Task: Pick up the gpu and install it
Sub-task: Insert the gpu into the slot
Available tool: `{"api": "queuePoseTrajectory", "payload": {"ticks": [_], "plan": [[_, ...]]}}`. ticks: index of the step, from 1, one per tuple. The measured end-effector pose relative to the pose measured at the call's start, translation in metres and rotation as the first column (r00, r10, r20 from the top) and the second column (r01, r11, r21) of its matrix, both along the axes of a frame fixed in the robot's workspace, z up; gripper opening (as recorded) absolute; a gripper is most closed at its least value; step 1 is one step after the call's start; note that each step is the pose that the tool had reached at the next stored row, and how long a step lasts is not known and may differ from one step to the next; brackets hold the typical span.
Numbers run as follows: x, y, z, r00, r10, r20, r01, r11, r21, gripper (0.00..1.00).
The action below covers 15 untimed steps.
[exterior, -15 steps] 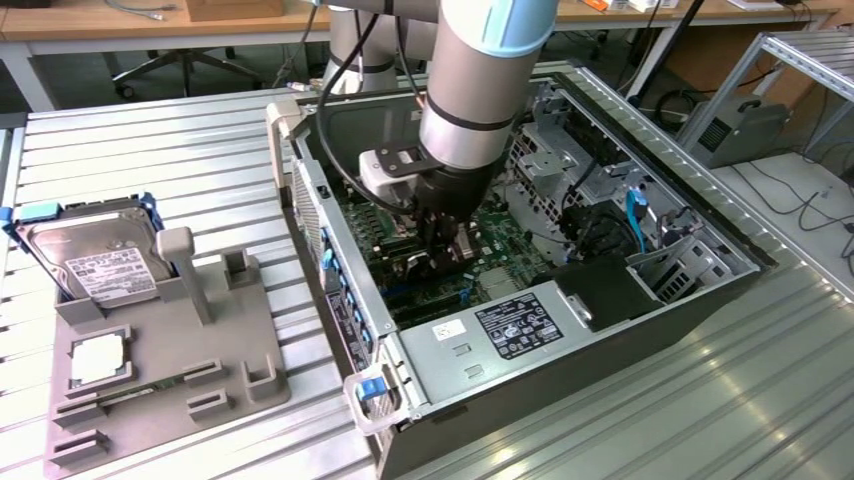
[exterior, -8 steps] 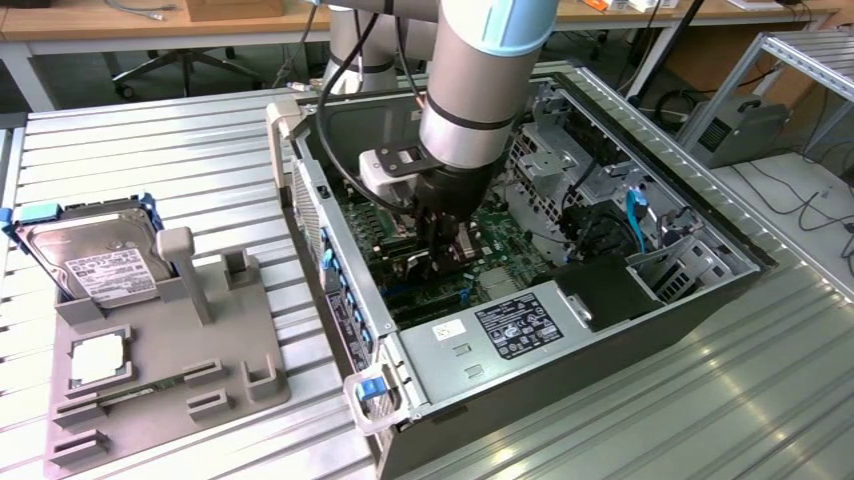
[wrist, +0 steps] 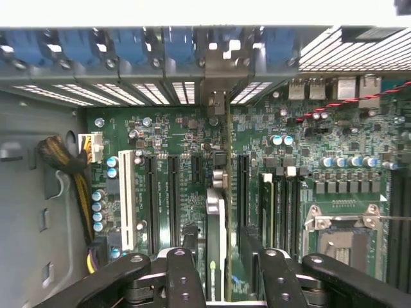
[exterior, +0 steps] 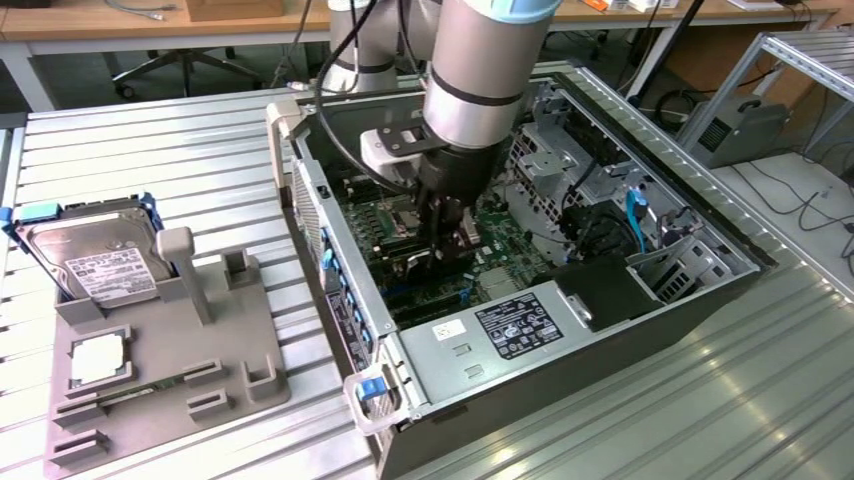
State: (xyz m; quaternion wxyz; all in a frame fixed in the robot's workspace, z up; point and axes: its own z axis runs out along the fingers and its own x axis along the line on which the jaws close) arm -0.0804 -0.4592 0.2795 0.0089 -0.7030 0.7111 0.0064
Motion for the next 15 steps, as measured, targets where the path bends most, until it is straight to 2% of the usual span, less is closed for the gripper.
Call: {"api": "queuePoseTrajectory", "payload": {"ticks": [10,13,15], "plan": [[0.000,0.0000,0.0429,1.0000,0.000,0.0000,0.000,1.0000,0.0001,0.40],[0.000,0.0000,0.0618,1.0000,0.000,0.0001,0.000,1.0000,0.0001,0.40],[0.000,0.0000,0.0661,1.0000,0.000,0.0000,0.000,1.0000,0.0001,0.40]]}}
